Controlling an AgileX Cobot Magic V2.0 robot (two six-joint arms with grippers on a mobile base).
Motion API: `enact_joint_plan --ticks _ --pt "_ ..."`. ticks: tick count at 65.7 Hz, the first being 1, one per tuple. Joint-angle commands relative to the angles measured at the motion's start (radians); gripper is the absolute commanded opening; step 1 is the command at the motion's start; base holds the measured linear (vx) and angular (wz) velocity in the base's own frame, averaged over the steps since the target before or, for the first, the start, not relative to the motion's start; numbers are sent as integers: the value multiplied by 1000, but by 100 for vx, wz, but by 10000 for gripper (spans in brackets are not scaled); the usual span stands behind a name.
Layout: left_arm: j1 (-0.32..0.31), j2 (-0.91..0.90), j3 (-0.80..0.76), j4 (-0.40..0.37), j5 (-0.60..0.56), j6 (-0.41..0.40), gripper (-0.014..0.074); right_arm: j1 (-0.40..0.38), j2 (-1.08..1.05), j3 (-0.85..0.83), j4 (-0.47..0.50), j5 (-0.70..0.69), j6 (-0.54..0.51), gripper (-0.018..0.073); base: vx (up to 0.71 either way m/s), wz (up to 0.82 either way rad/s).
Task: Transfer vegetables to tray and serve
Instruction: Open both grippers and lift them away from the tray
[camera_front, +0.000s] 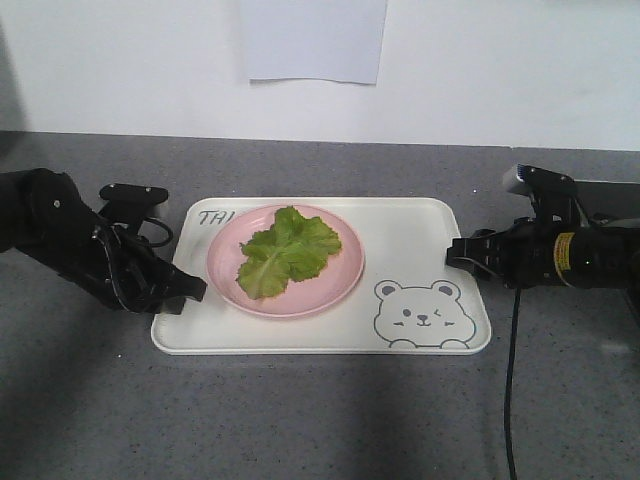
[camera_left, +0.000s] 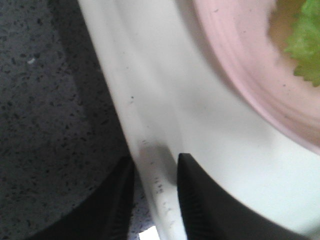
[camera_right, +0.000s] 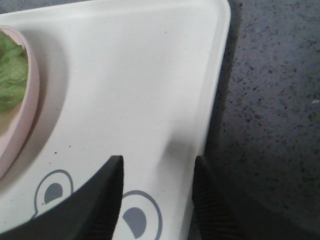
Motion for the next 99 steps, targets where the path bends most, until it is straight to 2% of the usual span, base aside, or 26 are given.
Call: enact_joint_plan --ticks 1,13,33,54,62,69,77,85,99 --pt "-10 -36 -27 -21 -21 4 319 5 -42 -29 17 6 -15 335 0 0" --pt "-10 -36 -27 -21 -20 4 372 5 -42 -29 17 17 -15 352 0 0" --pt "-10 -36 -27 -18 -14 4 374 5 -86 -29 17 103 -14 353 0 0" --pt "-10 -75 -27 -15 -25 4 374 5 -192 -32 17 98 -39 348 0 0" --pt "-10 -123 -27 -15 -48 4 373 5 -263 -32 17 70 -84 312 0 0" --pt "-10 -177 -27 -15 -68 -4 365 5 -327 -32 17 52 -104 237 0 0" --pt "-10 -252 -27 -15 -89 -9 325 5 -401 -32 17 42 -126 108 0 0" --pt "-10 -328 -27 -15 -110 -11 243 5 -472 -32 17 38 -155 -17 0 0" --pt "-10 -471 -27 -15 -152 -11 34 5 -576 -32 17 38 -156 -5 0 0"
